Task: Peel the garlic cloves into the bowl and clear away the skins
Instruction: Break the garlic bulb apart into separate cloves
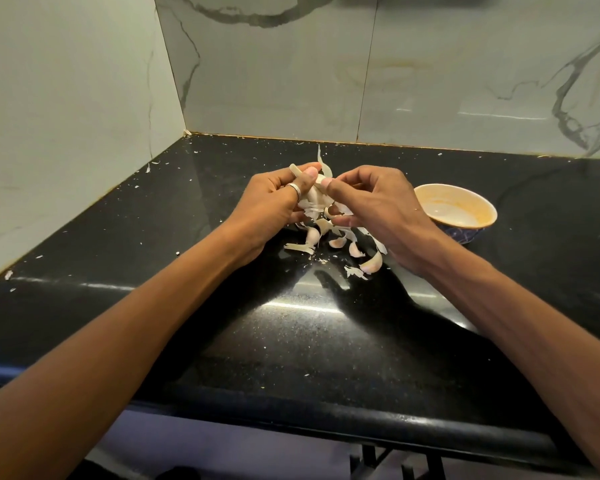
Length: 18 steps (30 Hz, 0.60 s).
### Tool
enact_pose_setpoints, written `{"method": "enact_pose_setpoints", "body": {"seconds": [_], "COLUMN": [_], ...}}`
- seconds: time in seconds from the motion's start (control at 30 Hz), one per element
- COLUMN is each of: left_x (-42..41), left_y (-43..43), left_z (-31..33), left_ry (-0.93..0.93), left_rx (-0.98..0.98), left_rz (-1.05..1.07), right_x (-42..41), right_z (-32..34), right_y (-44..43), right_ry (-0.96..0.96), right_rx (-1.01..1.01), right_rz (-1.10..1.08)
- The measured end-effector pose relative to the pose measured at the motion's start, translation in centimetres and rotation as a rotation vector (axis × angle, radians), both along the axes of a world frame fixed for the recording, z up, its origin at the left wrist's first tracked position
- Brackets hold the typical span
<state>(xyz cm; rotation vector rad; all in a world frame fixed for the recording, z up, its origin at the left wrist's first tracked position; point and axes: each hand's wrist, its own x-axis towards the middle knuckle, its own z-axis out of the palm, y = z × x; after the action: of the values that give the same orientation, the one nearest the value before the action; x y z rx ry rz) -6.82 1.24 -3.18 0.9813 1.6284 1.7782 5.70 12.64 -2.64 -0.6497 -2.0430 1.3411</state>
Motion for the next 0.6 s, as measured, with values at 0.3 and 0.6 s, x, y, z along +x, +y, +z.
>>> {"method": "enact_pose_setpoints", "body": {"seconds": [0.3, 0.6], "left_x": [-0.11, 0.66], "left_y": [0.24, 0.11], "left_z": [-0.32, 0.15], "left_ry": [0.105, -0.061], "left_rx": [-0.021, 0.055], "left_rz": [0.028, 0.015], "right_x": [0.10, -0.07], "right_z": [-0.14, 0.06], "right_y": [0.25, 0.16], "right_ry": [0.025, 0.013], "right_rx": [-0.113, -0.041], "right_rz": [-0.034, 0.013]}}
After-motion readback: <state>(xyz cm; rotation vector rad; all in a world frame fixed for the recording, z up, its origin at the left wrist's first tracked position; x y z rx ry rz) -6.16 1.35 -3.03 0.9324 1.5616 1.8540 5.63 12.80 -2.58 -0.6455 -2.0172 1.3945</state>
